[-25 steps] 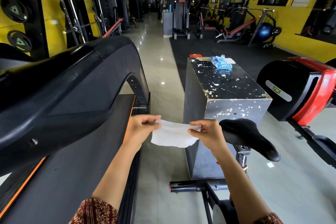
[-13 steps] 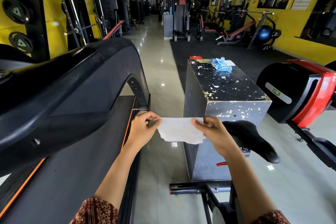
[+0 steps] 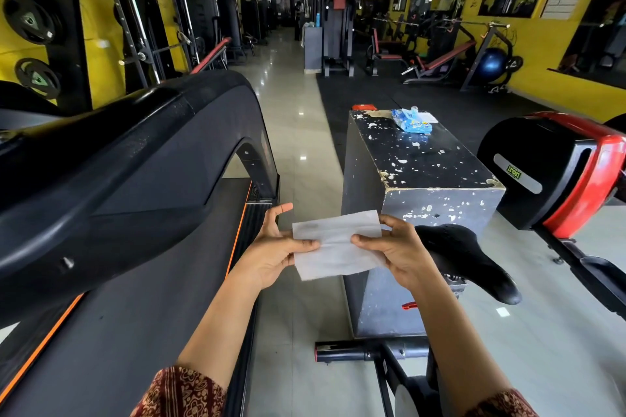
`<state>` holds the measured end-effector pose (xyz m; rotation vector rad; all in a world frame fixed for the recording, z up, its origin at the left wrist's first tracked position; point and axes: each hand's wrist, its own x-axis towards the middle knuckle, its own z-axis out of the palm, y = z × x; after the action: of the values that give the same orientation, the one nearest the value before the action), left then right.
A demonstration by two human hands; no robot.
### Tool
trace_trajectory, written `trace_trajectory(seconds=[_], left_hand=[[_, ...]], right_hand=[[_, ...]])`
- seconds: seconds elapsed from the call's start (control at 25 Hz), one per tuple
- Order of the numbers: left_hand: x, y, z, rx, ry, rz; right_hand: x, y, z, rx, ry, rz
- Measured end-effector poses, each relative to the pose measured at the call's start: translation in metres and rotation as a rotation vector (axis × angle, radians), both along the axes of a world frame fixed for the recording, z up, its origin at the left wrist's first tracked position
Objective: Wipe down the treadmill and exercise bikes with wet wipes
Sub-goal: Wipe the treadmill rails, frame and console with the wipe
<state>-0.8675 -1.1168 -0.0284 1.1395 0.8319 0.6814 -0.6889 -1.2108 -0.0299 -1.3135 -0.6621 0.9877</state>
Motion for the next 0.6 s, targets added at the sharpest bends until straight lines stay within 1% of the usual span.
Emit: trace_trajectory(seconds=[0.08,0.16,0.36,0.48,0.56,0.6], left_hand=[[-0.001,0.001,-0.003,0.042,0.028,-0.007],[0.001,0.0,-0.001,0.079,0.065,0.006],[0.004,-0.002,-0.001,0.209,0.136,-0.053],[0.008,-0.003,-0.003,0.335,0.197,-0.07],[0.015,-0.006,-0.004,0.403,0.212,-0.075],[0.019,-0.01,-0.004,0.399,0.163,-0.084]], right_hand=[[0.001,0.001,-0.001,-0.014,-0.036,-0.052],[-0.001,0.002,-0.003,-0.02,-0.113,-0.071],[0.001,0.008,-0.013,-0.119,-0.506,-0.2],[-0.005,0.01,-0.007,-0.112,-0.745,-0.274],[-0.019,0.01,0.001,-0.053,-0.872,-0.227],[-0.028,0.009,0.004,-0.012,-0.917,-0.165]])
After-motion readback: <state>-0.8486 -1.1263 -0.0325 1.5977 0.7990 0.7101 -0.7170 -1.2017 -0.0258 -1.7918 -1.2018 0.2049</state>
